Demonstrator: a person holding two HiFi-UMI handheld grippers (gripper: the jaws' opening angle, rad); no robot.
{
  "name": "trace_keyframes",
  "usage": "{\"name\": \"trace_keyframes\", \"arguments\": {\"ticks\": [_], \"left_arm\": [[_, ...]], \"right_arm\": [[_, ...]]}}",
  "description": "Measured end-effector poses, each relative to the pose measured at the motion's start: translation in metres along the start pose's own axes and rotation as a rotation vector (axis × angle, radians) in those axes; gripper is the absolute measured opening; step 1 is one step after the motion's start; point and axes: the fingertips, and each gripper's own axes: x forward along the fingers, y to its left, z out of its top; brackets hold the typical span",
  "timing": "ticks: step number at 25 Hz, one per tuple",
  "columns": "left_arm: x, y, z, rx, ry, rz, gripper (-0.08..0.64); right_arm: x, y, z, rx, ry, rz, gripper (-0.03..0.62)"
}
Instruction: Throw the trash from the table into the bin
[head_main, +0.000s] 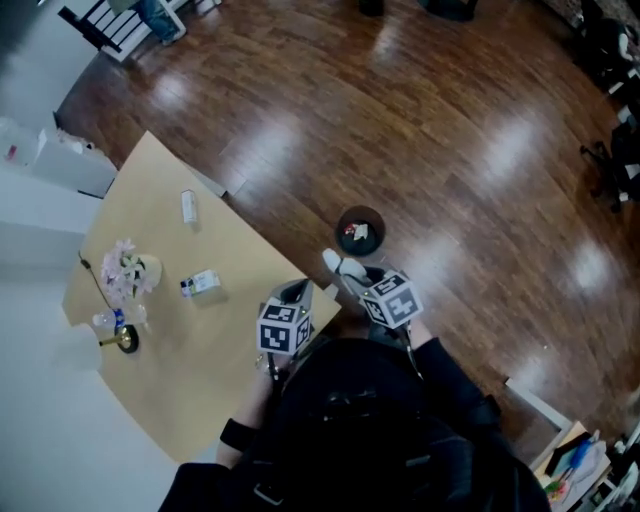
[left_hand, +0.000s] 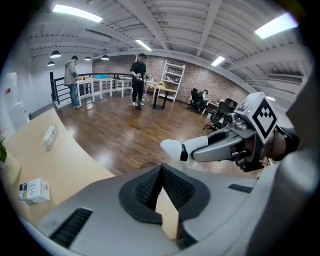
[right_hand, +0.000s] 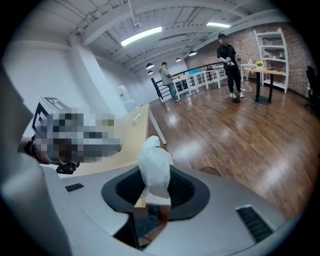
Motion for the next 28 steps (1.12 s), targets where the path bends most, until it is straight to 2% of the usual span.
{"name": "trace_keyframes", "arguments": {"ticks": [7, 12, 21, 28], "left_arm": [[0.039, -0.034, 0.015, 0.026, 0.034, -0.035, 0.000], [0.081, -0.048, 0.014, -0.013, 0.052, -0.049, 0.000], [0.158, -0.047, 0.006, -0.068, 0.104, -0.041, 0.000], [0.203, -0.031, -0.007, -0.116, 0.142, -0.034, 0.000]], "right_arm": [[-0.008, -0.046, -0.014, 0.059, 0.001, -0.019, 0.132], [0.010, -0.084, -0.034, 0.104, 0.040, -0.027, 0.132], [0.082, -0.173, -0.071, 0.145, 0.181, -0.072, 0.132], [0.146, -0.212, -0.096, 0.168, 0.227, -0.101, 0.132]]}}
